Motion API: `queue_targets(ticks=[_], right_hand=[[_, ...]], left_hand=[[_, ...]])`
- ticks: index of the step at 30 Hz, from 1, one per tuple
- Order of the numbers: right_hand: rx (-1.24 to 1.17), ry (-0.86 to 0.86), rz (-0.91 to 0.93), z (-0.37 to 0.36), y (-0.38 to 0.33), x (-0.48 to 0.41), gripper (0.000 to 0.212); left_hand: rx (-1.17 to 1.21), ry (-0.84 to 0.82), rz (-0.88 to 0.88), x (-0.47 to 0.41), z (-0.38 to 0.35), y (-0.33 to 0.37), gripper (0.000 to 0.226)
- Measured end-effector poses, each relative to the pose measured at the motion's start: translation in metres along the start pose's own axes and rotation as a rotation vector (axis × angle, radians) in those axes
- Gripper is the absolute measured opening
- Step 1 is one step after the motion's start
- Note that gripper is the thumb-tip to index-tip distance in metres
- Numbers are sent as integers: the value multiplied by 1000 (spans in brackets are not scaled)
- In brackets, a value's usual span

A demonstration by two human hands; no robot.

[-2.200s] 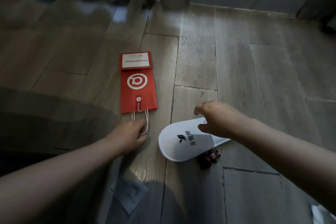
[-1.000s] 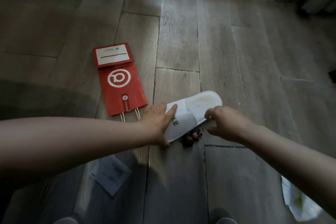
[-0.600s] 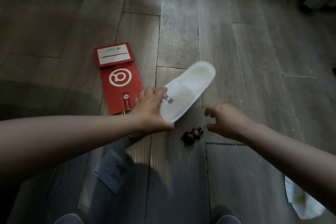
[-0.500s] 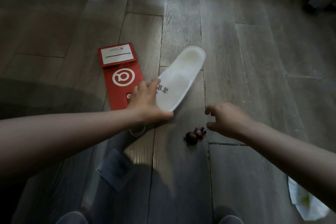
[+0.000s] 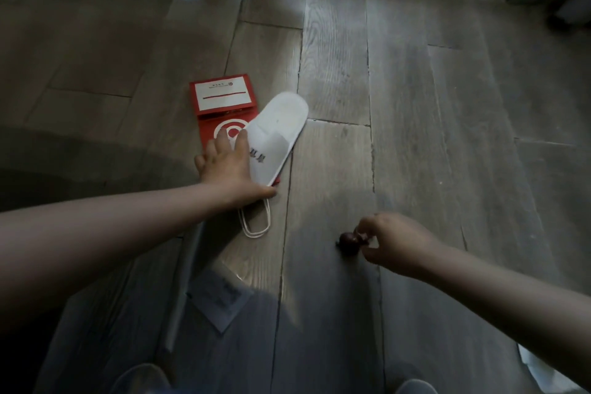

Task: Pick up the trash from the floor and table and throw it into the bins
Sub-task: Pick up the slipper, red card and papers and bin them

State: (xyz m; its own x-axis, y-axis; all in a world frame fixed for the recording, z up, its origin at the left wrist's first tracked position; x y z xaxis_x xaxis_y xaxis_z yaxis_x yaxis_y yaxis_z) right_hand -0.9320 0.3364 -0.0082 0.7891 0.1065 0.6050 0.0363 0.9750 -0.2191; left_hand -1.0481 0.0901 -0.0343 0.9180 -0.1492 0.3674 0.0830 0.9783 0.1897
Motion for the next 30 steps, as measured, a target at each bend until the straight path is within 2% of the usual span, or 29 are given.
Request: queue_targets(ticks=[5,9,14,16,24,28,30], right_hand=[[-66,53,-52,6,11,5,27],[-106,104,-101,4,27,19,37],[-196,134,-245,-19,64,52,39],[-244,144,-311,-31,80,67,40],[-454,325,-595,-67,152,130,40],[-469,511,-792,-84,190,156,39],[-498,672,-849,-84,199,166,34]], left_hand=[[-138,18,-247,17,3,37,112],[-195,-14,-477,51,0,73,109],[-180,-115,-856,85,-11,120,76],[-177,-149,-919,87,-17,134,61],[-225,-236,-1008,88,-47,220,52],[-160,-264,-994,95,-68,250,52],[-147,-275,-1000,96,-74,256,51]])
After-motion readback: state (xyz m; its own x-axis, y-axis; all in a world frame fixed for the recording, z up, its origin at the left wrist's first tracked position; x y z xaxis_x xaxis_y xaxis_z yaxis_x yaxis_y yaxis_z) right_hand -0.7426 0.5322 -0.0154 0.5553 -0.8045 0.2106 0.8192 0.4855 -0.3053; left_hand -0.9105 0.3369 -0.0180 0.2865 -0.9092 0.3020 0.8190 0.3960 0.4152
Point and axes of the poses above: each hand's wrist, its own x-axis away from the middle knuckle, its own z-axis out of the back of the hand, y = z × x, the point moved 1 cm from there along -x, towards the middle knuckle, and after that the axes turned 4 degrees about -x, right-handed, at the moved point
